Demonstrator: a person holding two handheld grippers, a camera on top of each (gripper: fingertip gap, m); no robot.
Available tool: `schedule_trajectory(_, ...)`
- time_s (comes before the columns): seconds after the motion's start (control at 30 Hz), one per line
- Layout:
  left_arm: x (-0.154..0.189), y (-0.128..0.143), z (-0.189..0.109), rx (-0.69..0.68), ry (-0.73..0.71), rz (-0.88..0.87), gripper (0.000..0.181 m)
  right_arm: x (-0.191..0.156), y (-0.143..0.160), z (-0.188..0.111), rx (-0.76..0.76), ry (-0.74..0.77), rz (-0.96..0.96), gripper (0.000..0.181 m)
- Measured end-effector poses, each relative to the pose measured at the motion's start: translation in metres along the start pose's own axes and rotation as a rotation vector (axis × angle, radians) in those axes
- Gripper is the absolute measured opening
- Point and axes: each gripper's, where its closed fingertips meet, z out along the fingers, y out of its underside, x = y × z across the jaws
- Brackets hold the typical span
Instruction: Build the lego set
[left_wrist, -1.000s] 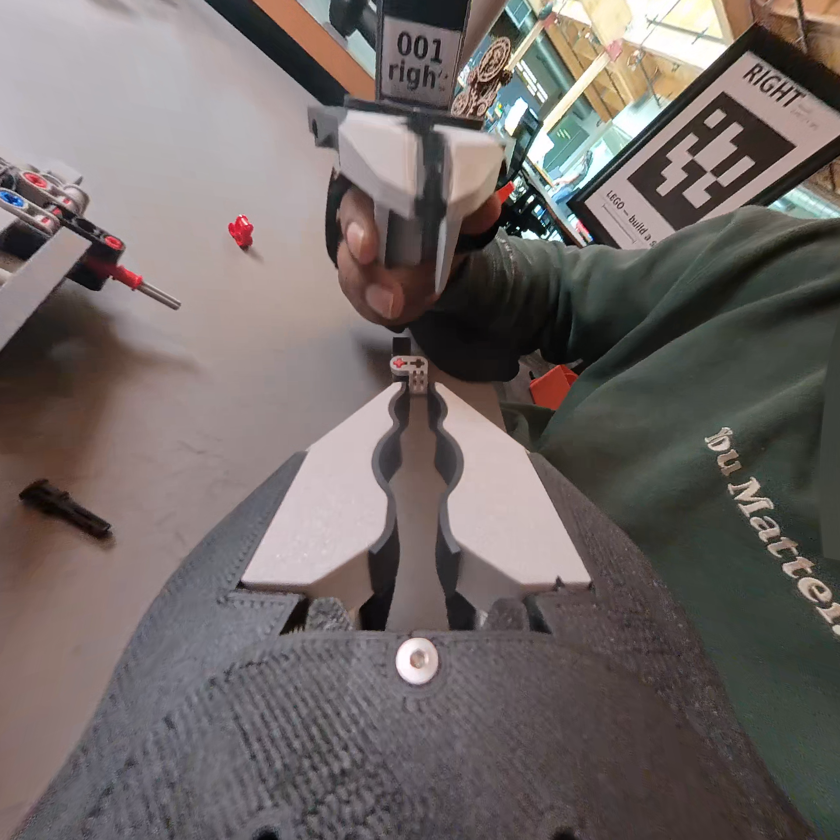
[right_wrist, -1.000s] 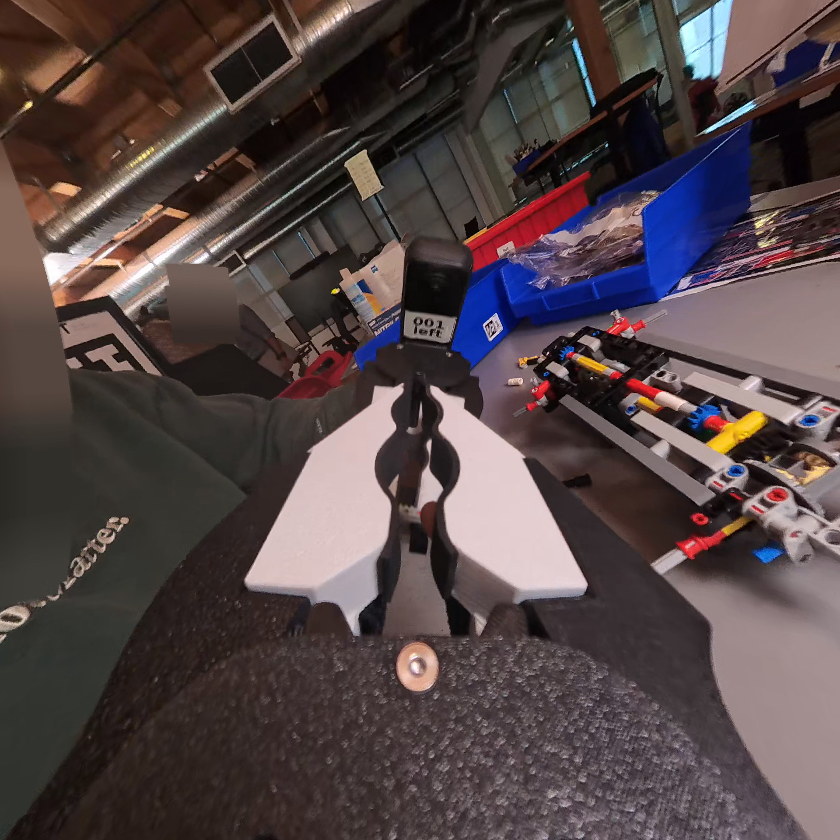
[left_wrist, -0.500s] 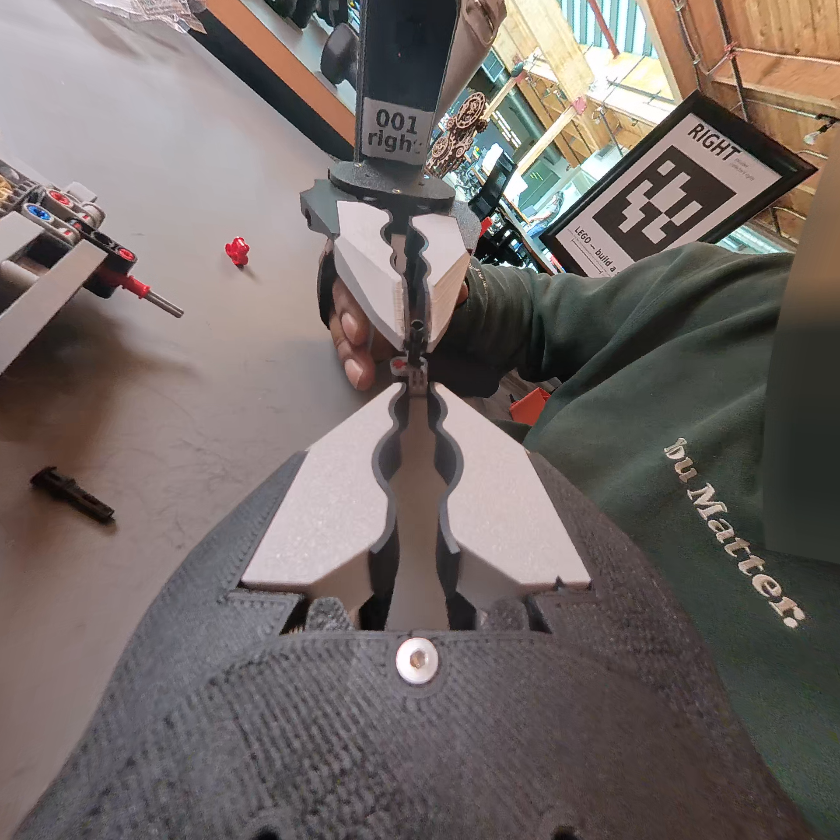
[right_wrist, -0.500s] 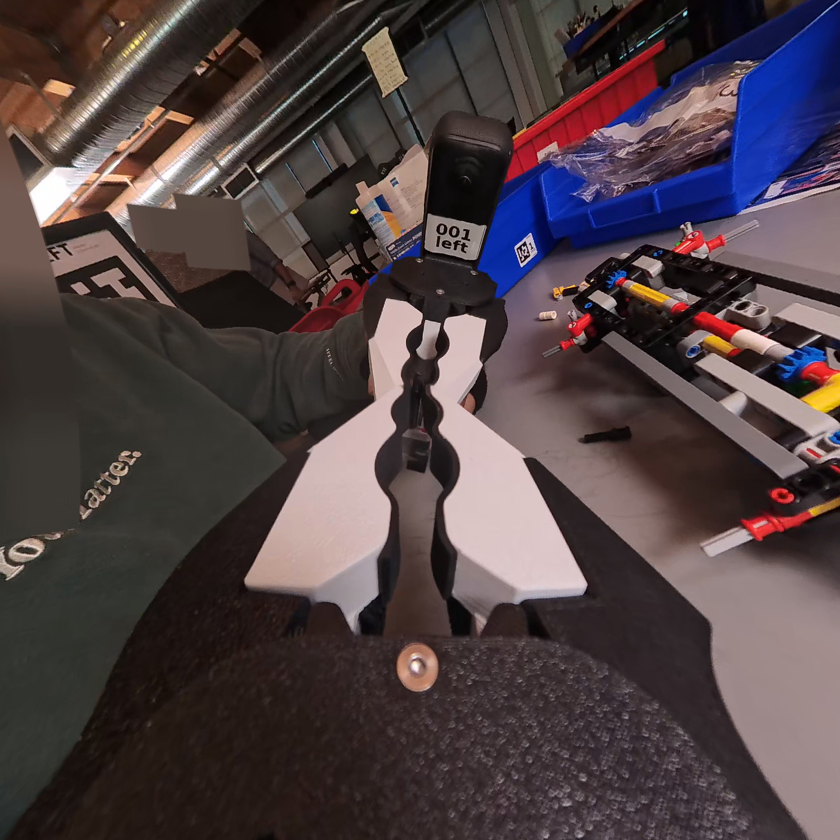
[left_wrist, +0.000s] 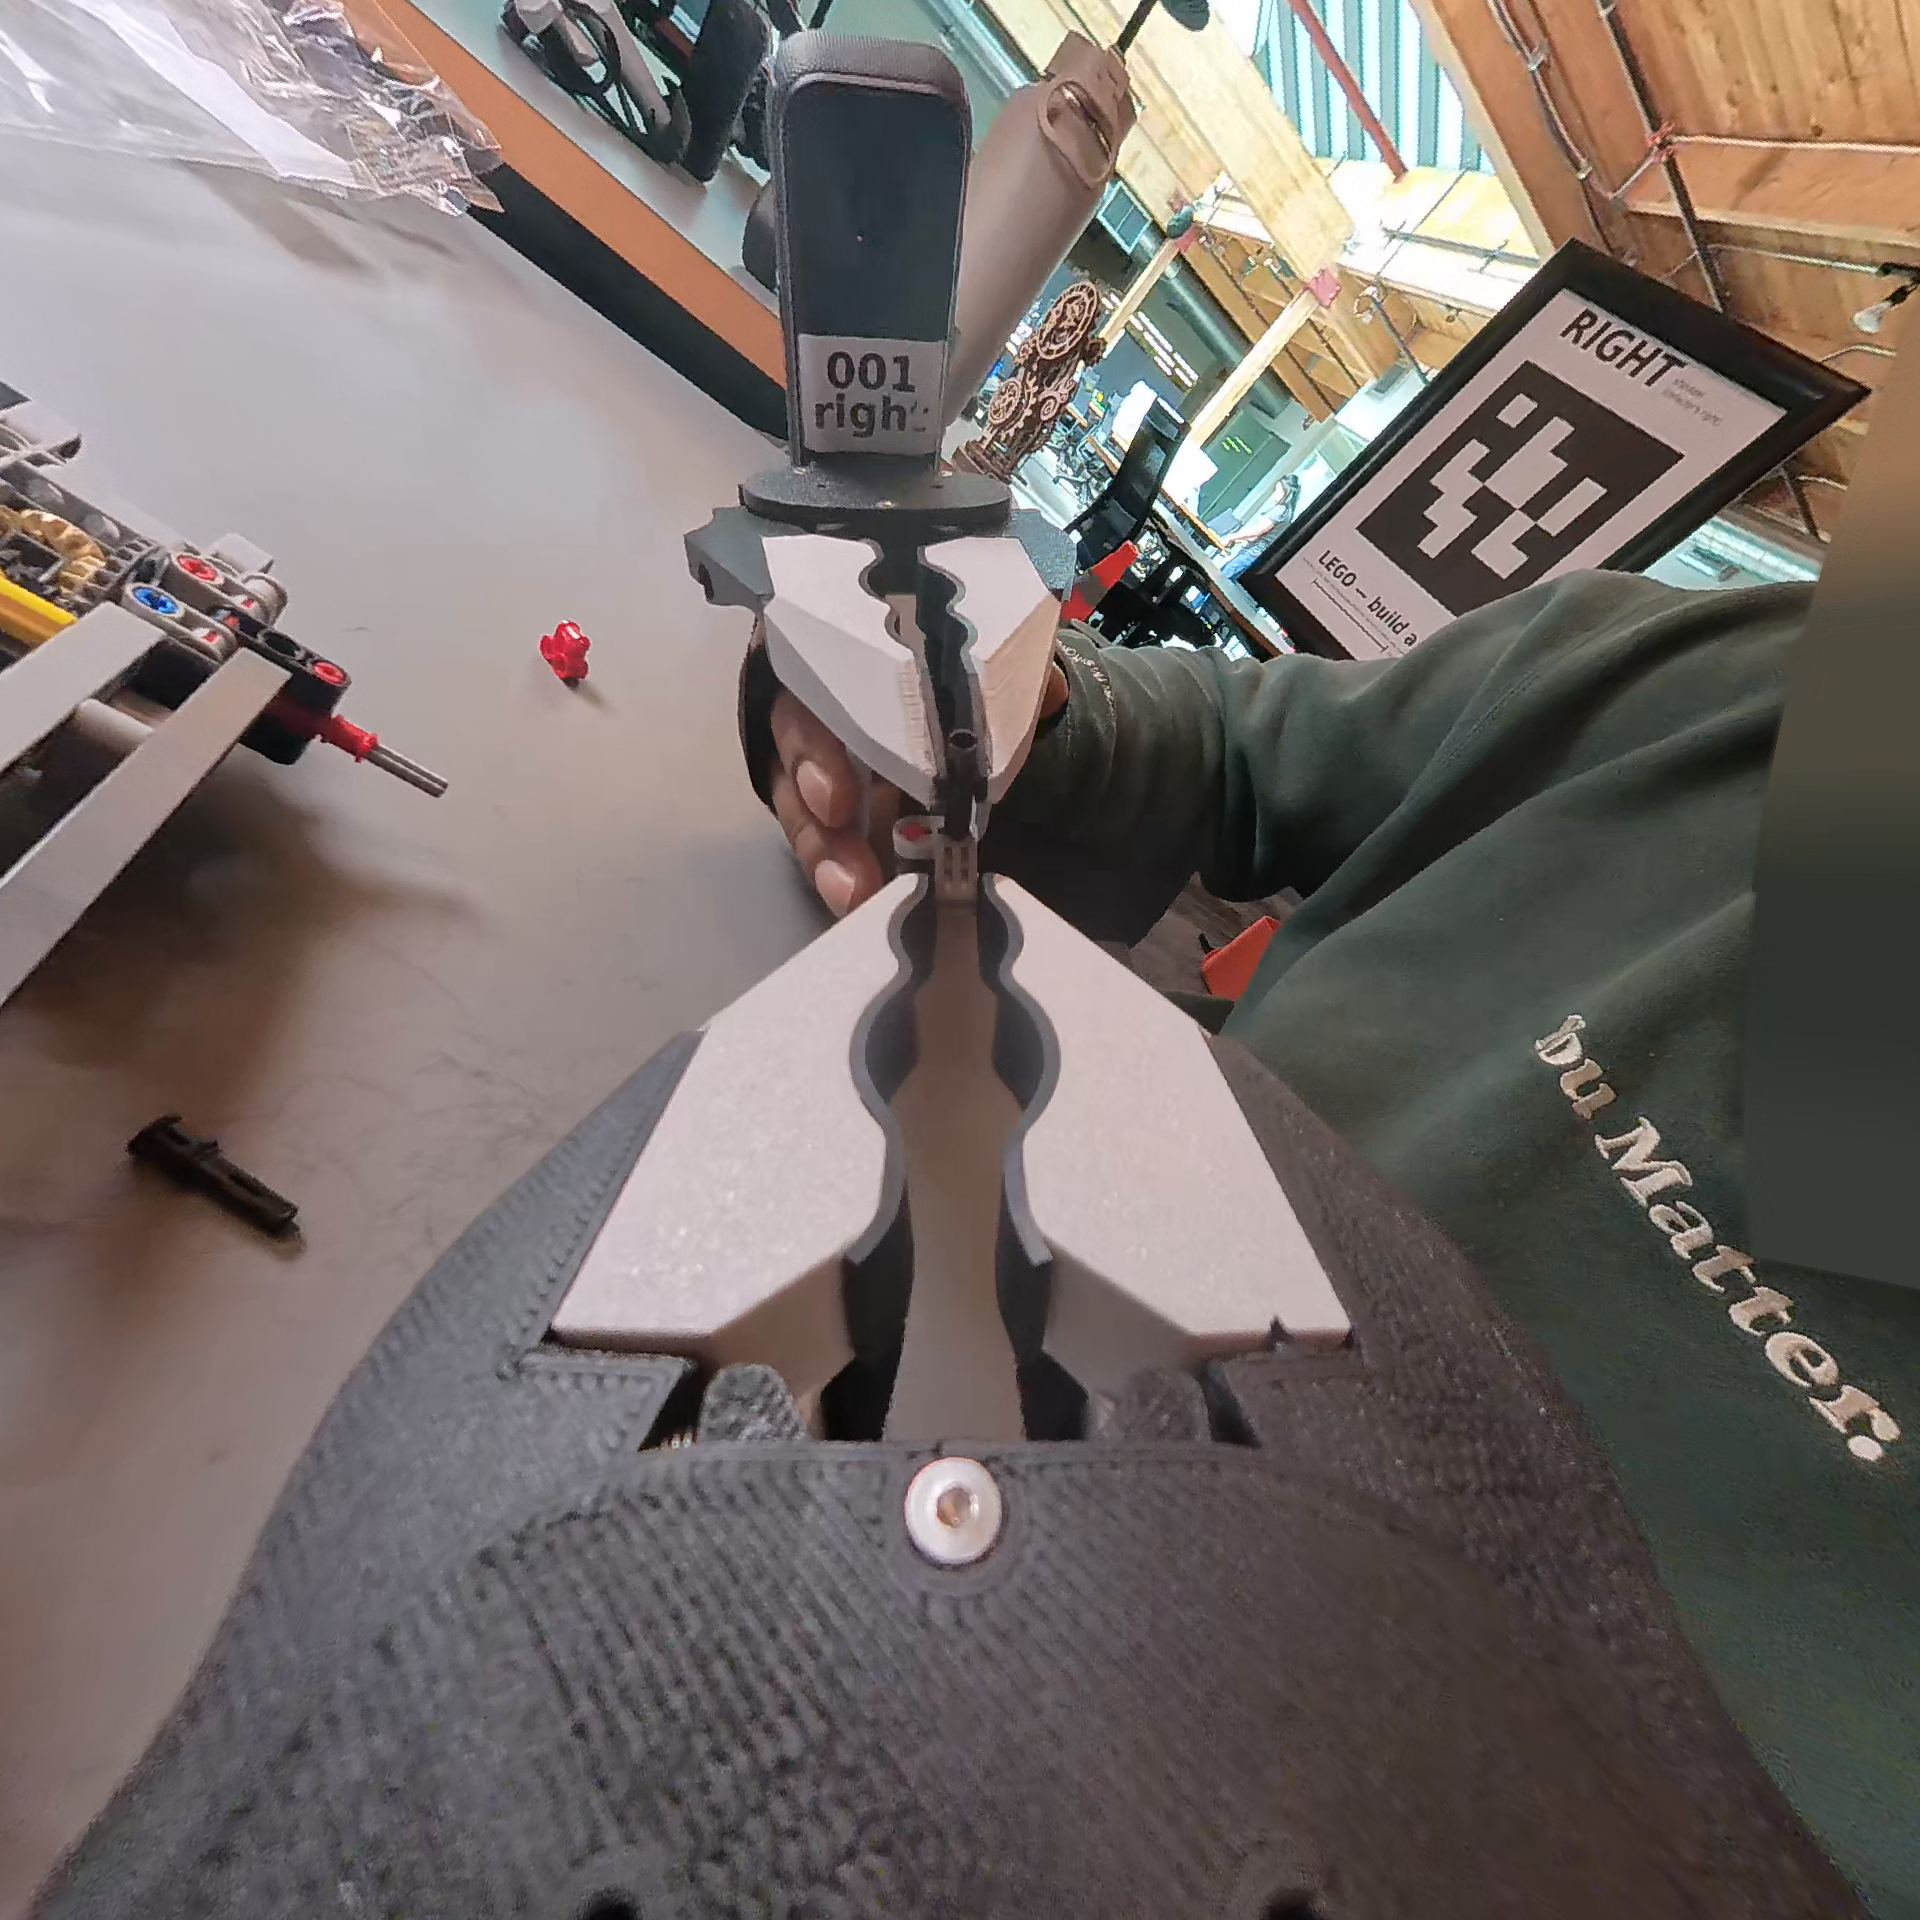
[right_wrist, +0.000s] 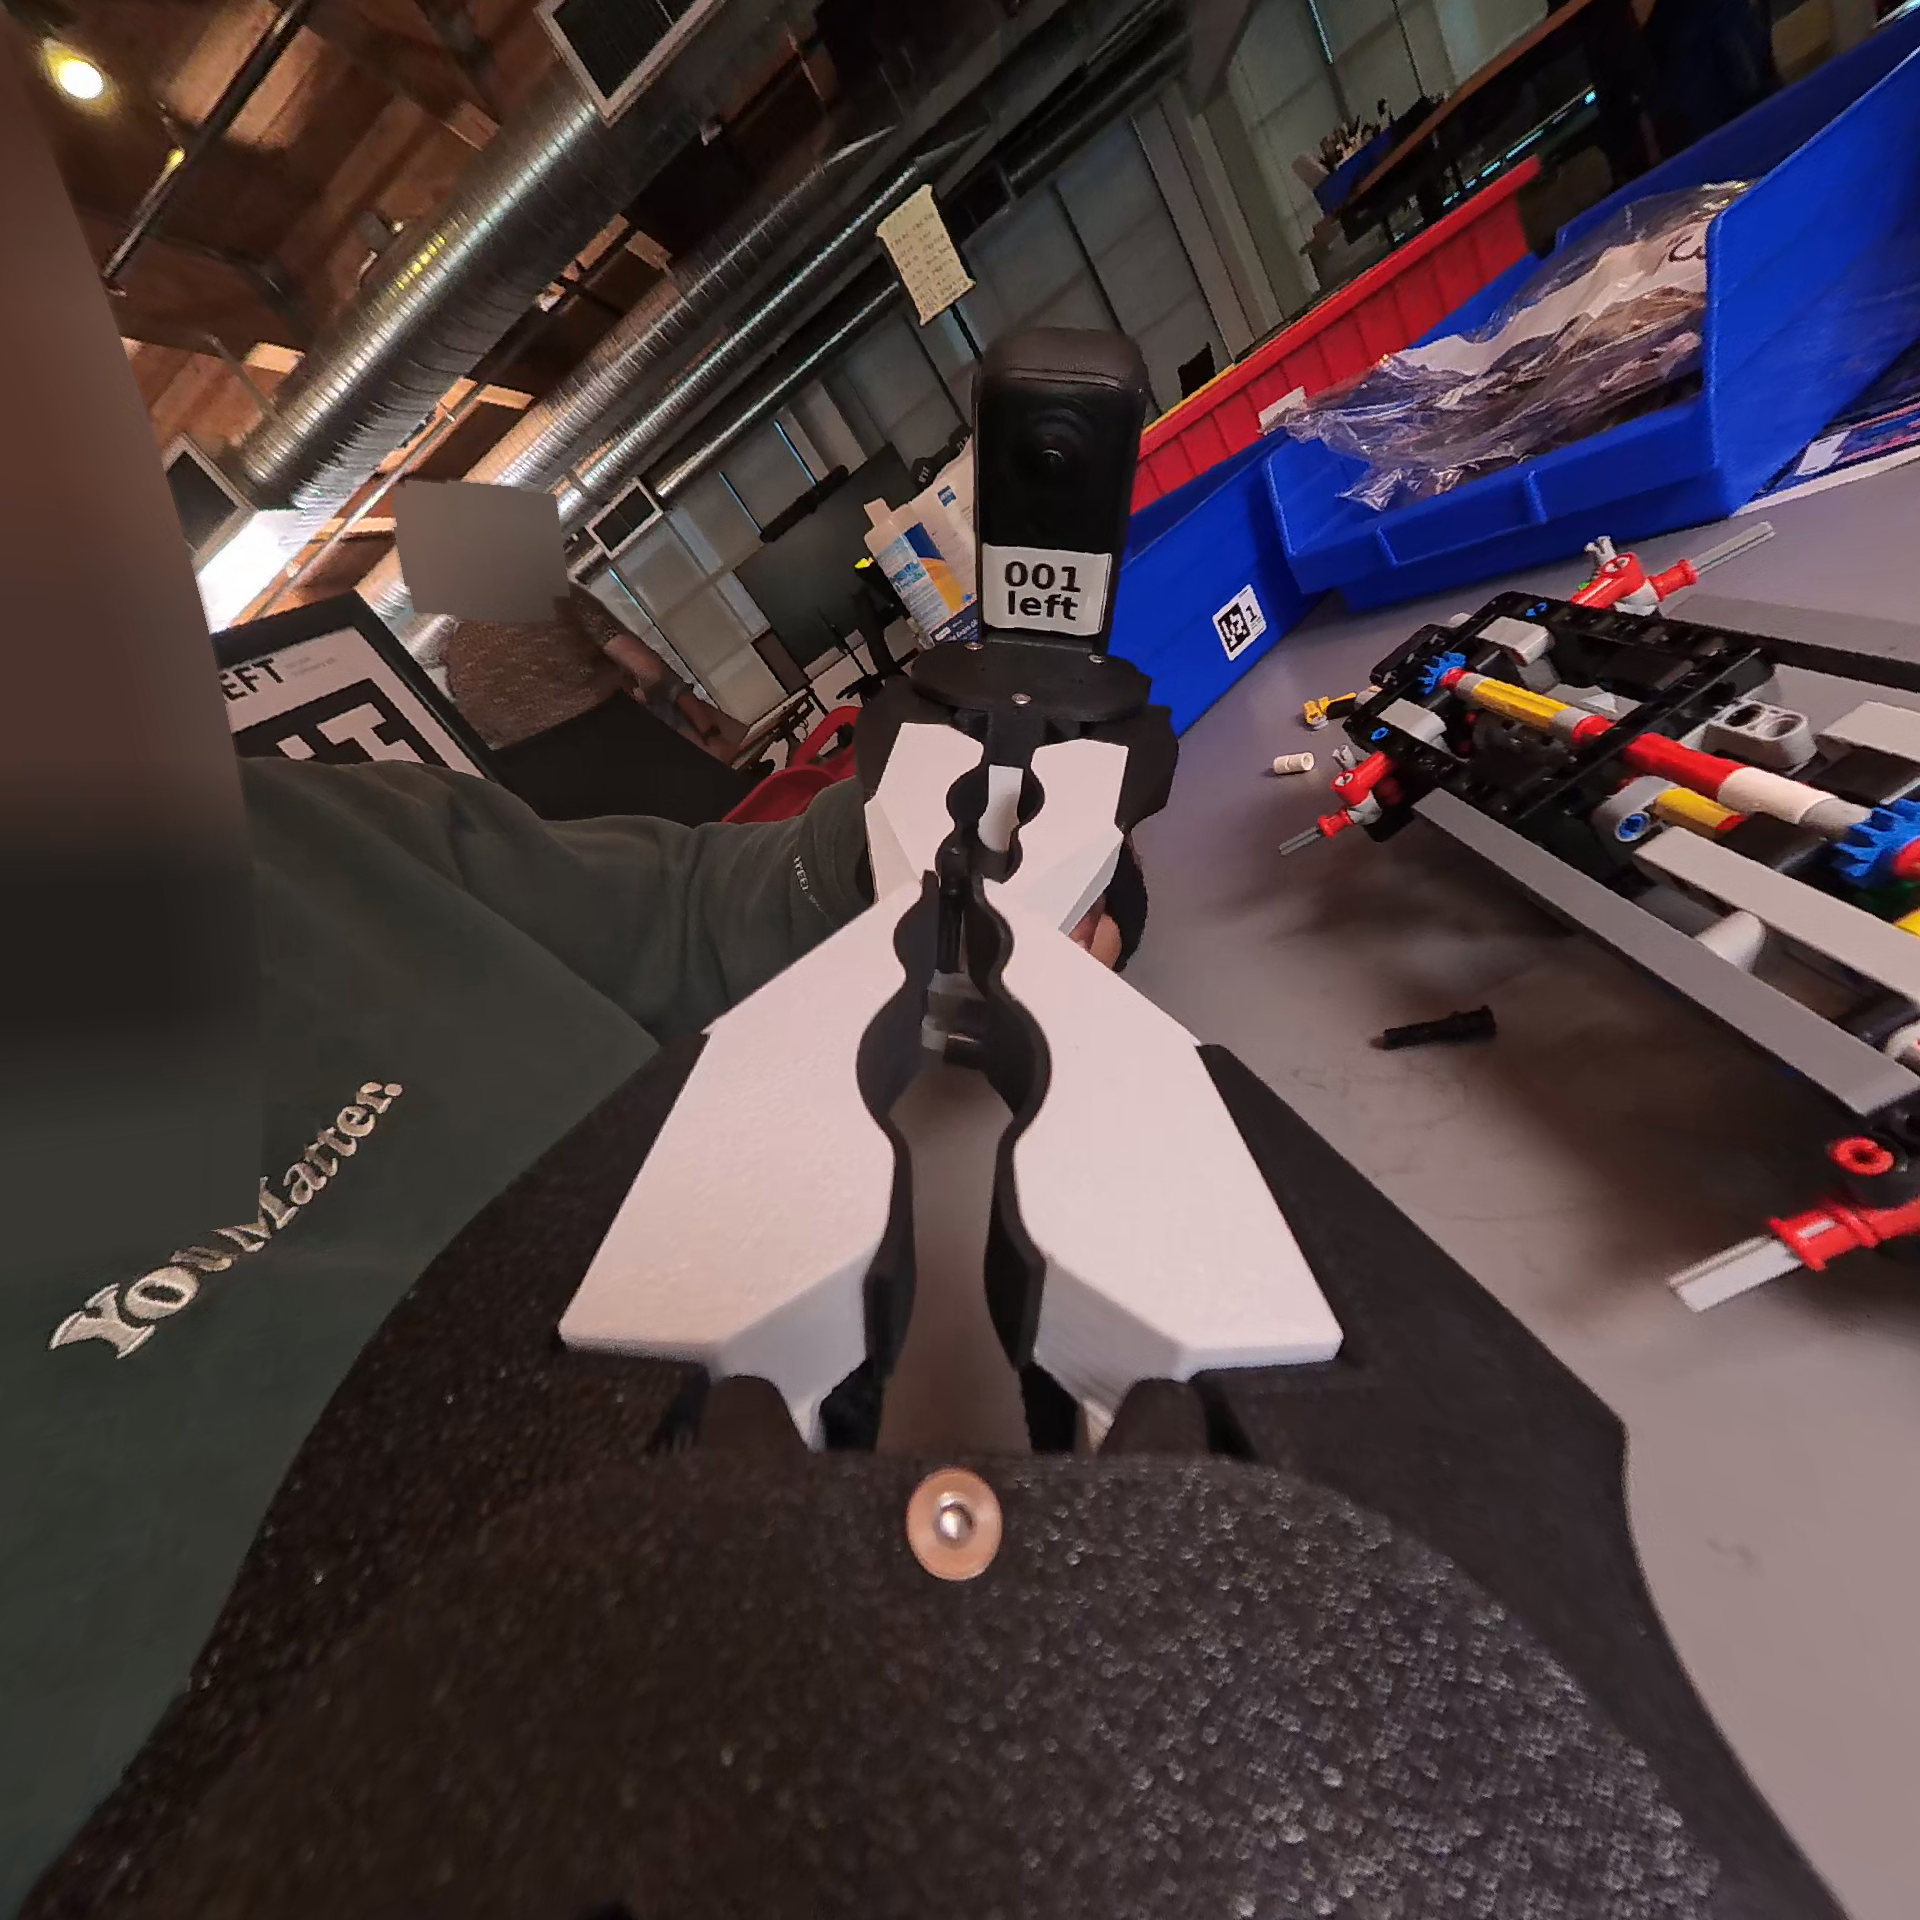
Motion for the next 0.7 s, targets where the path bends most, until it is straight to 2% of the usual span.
schedule_trajectory(0.4, 0.006, -0.013, -0.003, 0.08, -0.006, 0.079, 0.006, -0.006, -0.011, -0.004, 0.062, -0.025, -0.028, 0.001)
schedule_trajectory(0.7, 0.017, -0.029, -0.006, 0.191, 0.055, 0.052, 0.006, -0.017, -0.024, -0.006, 0.157, -0.073, -0.053, 0.001)
